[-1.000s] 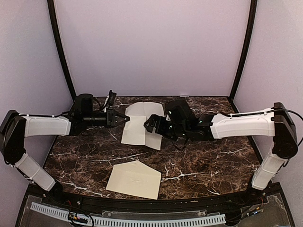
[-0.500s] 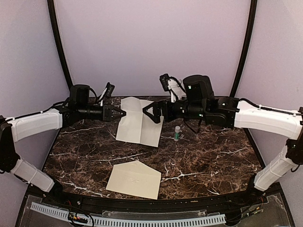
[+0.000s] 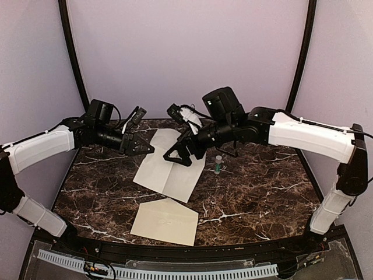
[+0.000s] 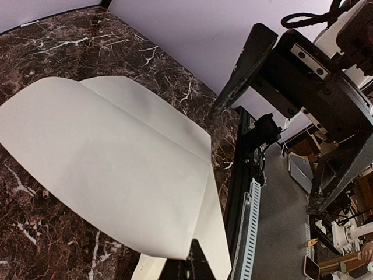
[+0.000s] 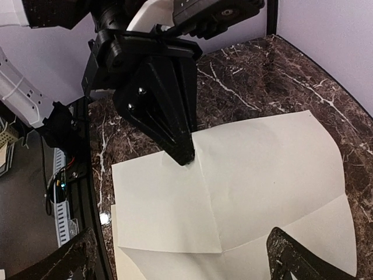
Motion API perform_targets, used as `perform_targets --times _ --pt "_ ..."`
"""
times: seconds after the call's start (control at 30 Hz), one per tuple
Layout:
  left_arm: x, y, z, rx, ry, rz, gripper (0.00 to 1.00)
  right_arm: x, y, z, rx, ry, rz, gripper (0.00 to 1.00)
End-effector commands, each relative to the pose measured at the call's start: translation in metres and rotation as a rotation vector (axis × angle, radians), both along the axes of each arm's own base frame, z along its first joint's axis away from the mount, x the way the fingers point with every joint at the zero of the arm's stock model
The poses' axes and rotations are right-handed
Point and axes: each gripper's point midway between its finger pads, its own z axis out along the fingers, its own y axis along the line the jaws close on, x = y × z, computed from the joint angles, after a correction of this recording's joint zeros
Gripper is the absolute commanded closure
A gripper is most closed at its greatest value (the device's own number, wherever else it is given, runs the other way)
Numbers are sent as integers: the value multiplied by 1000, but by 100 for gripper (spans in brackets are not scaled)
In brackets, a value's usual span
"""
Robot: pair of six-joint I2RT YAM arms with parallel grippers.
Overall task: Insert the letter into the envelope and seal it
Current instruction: Pick up the letter from the center of the board.
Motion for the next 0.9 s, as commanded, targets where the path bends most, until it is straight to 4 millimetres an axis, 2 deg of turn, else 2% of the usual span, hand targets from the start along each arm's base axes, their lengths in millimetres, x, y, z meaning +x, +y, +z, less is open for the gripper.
perform_targets --times 0.0,0.17,0.5,0.63,0.73,0.87 --pt "-22 -2 8 -19 4 -96 96 -11 6 -9 -31 36 99 2" --pt "-24 -3 13 -32 2 -111 96 -18 9 -24 -63 64 146 2" --pt "-31 -9 16 -41 26 -155 96 -13 8 -44 -102 50 137 5" --pt "-30 -9 17 -32 20 -146 96 -16 10 -45 -94 63 158 14" --pt "-28 -8 19 -27 9 -137 96 -19 9 -45 -90 69 167 28" --pt "-28 -10 21 -38 4 -146 96 -22 9 -48 -93 90 181 38"
